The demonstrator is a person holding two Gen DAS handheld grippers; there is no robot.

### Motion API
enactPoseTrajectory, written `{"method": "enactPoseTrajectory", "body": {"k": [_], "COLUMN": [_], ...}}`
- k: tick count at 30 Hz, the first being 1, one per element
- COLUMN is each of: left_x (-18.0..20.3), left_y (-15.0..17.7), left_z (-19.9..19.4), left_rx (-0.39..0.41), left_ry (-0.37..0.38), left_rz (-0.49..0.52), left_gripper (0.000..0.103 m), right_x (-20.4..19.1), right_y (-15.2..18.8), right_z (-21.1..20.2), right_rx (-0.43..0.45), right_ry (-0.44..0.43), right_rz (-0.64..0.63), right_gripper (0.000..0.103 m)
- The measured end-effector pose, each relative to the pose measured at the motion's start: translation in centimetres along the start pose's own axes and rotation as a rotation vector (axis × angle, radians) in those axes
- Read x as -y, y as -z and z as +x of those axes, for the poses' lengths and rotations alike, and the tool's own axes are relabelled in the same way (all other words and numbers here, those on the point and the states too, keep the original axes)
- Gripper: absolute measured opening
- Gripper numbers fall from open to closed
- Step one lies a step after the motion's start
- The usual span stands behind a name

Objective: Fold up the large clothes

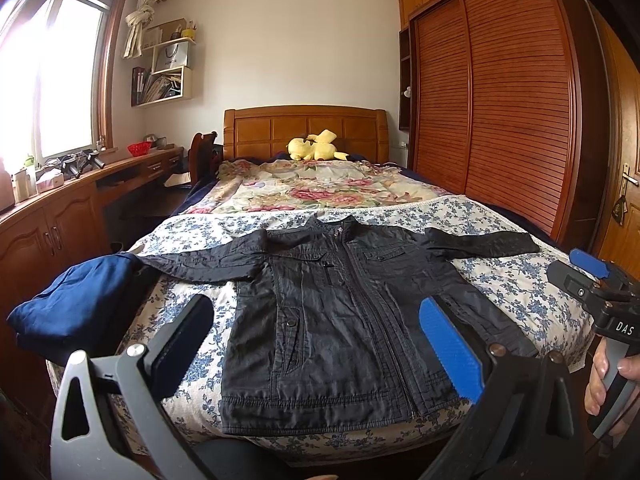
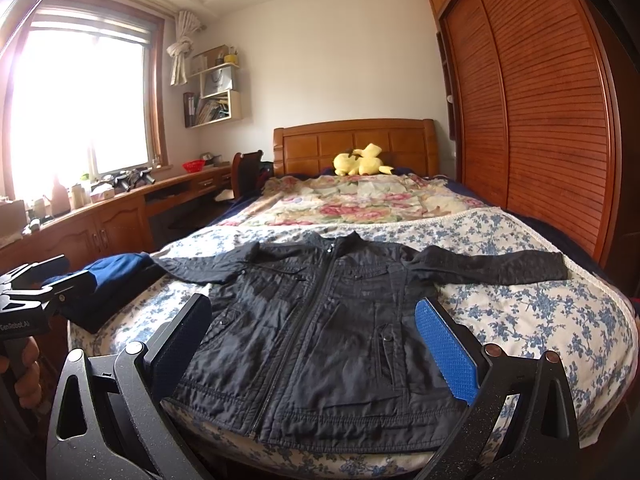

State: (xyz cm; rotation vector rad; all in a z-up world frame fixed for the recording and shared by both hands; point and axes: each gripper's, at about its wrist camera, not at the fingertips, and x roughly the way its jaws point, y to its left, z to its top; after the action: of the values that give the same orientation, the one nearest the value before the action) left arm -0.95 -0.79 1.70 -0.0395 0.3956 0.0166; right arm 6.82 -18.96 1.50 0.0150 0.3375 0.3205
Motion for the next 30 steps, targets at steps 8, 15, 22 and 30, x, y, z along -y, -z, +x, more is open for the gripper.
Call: {"method": "enactPoseTrajectory", "body": {"k": [8,15,22,30], "left_x": [0.07,0.13,0.08,0.08], "left_y": [0.12,0.14,0.09,-0.08], "left_z": [-0.28,-0.29,-0.28,-0.44], "left_rx": [0.006,0.008,0.007,0.012], "left_ry": [-0.001,-0.004,-0.003,-0.003], "left_rz": [0.001,0.003,0.002,0.005], "left_gripper": [0.103,0.103,0.103,0.103], "right_x": [-0.05,-0.37,-0.51,-0.38], "right_y": [-0.04,-0.07,-0.11,-0.20], "right_z": [-0.22,-0.71,-0.80,-0.83], "right_rx": [-0.002,0.000,0.003,0.002], "right_ry": [-0.003,-0.005,-0.002,-0.003], "right_rz": [0.005,0.008,0.009,0.012], "right_gripper": [0.103,0.103,0.103,0.103]}}
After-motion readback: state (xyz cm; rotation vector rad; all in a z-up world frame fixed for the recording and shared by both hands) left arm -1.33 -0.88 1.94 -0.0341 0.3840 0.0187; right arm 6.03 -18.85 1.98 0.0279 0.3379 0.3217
